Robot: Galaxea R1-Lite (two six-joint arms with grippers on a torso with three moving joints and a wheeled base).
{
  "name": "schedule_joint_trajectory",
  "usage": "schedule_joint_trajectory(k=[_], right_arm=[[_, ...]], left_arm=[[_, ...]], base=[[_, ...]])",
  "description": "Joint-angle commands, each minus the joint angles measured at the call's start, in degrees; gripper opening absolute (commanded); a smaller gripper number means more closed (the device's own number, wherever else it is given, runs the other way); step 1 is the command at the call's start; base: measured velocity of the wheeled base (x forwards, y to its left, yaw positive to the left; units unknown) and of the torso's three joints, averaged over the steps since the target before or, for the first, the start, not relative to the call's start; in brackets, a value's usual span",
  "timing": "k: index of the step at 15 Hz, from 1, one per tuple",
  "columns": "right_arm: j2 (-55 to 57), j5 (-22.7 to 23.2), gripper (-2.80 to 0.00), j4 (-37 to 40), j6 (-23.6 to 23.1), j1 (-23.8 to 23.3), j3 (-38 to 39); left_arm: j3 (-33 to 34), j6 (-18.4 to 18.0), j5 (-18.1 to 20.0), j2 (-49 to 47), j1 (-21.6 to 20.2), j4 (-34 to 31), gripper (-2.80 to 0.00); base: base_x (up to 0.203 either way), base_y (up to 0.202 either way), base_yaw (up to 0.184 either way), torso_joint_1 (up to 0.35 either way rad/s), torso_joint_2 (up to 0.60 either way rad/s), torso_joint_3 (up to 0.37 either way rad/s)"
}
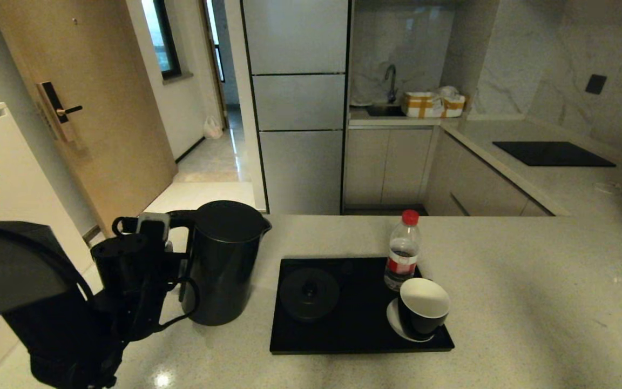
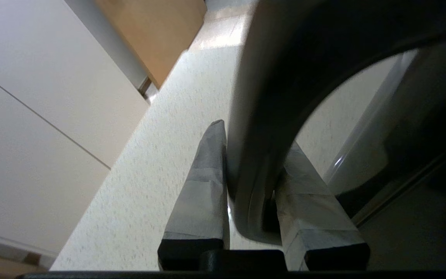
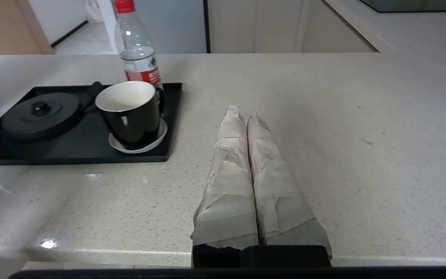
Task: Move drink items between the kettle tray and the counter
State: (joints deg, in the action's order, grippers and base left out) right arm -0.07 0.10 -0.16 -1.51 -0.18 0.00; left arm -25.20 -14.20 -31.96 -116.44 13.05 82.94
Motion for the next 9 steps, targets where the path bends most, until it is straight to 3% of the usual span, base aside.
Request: schedule_joint_trajectory(k=[1,4,9], right_arm=[[-0.01,-0.01,-2.8,-0.02,0.02,0.01,0.0],[-0.01,-0.01,-2.8,-0.02,0.02,0.01,0.0],[-0.01,-0.01,-2.8,-0.02,-0.07,0.01,0.0]], left_arm=[[-1.99,1.19,-0.42,5.33,1.8,-3.58,-2.8],[-9.32,5.27,-2.11,12.2,8.38,-15.31,-2.8],[-14.7,6.2,-4.08,11.85,13.15,-19.76,-2.8]], base=[[0.0,0.0,0.0,0.0,0.0,0.0],[0.0,0.0,0.0,0.0,0.0,0.0],[0.0,0.0,0.0,0.0,0.0,0.0]])
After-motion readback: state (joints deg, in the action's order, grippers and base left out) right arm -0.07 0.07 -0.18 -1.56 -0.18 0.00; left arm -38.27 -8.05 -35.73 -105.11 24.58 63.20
